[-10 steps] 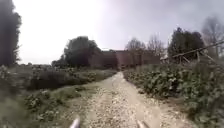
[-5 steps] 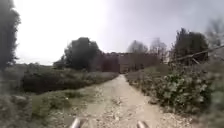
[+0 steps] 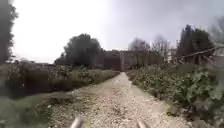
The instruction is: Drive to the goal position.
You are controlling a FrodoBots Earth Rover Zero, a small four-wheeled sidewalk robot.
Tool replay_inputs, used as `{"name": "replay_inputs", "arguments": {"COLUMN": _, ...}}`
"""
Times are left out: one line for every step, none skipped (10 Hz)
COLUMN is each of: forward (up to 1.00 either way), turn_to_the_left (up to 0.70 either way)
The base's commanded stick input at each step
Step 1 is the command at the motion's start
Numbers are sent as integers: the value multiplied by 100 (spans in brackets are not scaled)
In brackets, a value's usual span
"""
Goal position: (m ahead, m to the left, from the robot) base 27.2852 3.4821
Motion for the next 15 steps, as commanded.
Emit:
{"name": "replay_inputs", "arguments": {"forward": 100, "turn_to_the_left": 0}}
{"name": "replay_inputs", "arguments": {"forward": 100, "turn_to_the_left": -36}}
{"name": "replay_inputs", "arguments": {"forward": 100, "turn_to_the_left": -37}}
{"name": "replay_inputs", "arguments": {"forward": 100, "turn_to_the_left": -25}}
{"name": "replay_inputs", "arguments": {"forward": 100, "turn_to_the_left": -3}}
{"name": "replay_inputs", "arguments": {"forward": 100, "turn_to_the_left": 0}}
{"name": "replay_inputs", "arguments": {"forward": 100, "turn_to_the_left": 0}}
{"name": "replay_inputs", "arguments": {"forward": 100, "turn_to_the_left": 0}}
{"name": "replay_inputs", "arguments": {"forward": 100, "turn_to_the_left": 0}}
{"name": "replay_inputs", "arguments": {"forward": 100, "turn_to_the_left": 0}}
{"name": "replay_inputs", "arguments": {"forward": 100, "turn_to_the_left": 0}}
{"name": "replay_inputs", "arguments": {"forward": 100, "turn_to_the_left": 0}}
{"name": "replay_inputs", "arguments": {"forward": 100, "turn_to_the_left": 0}}
{"name": "replay_inputs", "arguments": {"forward": 100, "turn_to_the_left": -3}}
{"name": "replay_inputs", "arguments": {"forward": 100, "turn_to_the_left": -31}}
